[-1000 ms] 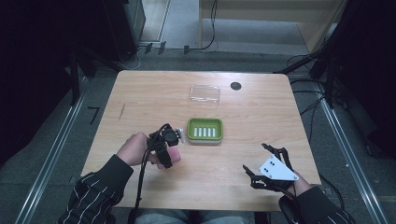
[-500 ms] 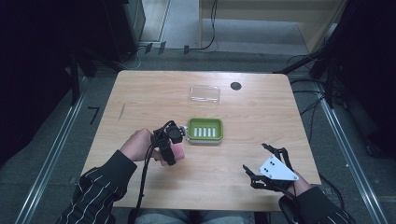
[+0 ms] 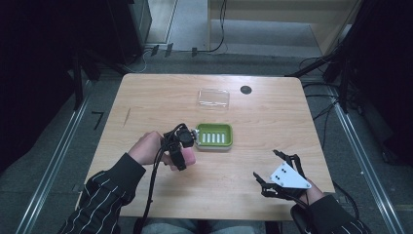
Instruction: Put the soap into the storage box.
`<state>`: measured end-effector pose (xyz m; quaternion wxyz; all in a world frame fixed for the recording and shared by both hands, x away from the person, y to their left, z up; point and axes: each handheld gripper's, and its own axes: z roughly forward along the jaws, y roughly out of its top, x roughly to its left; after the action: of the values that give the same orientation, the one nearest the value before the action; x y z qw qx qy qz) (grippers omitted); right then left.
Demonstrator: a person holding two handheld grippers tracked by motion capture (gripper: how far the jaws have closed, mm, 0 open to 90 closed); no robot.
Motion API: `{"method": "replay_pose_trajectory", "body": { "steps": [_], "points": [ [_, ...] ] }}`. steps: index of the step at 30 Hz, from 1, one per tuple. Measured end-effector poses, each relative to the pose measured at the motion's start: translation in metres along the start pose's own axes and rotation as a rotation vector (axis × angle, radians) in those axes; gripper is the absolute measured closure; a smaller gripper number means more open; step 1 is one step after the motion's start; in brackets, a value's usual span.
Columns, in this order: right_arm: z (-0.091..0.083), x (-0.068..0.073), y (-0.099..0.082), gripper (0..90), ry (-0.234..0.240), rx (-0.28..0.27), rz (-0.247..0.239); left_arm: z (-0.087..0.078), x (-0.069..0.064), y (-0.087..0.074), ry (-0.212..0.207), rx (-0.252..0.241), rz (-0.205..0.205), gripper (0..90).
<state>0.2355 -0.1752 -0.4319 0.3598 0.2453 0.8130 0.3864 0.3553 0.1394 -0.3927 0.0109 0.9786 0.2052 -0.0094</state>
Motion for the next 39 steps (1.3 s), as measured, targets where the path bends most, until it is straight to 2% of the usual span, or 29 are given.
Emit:
{"method": "replay_pose_trajectory", "body": {
  "steps": [22, 31, 39],
  "points": [
    [0.0, 0.0, 0.0, 13.3, -0.003, 0.0, -0.002, -0.012, 0.002, 0.014, 0.004, -0.028, 0.032, 38.6],
    [0.0, 0.0, 0.0, 13.3, -0.003, 0.001, 0.002, -0.012, 0.005, 0.02, 0.006, -0.017, 0.056, 38.7],
    [0.0, 0.0, 0.0, 13.3, -0.003, 0.001, 0.0, -0.018, 0.007, 0.026, 0.012, -0.042, 0.067, 38.7]
  ]
}}
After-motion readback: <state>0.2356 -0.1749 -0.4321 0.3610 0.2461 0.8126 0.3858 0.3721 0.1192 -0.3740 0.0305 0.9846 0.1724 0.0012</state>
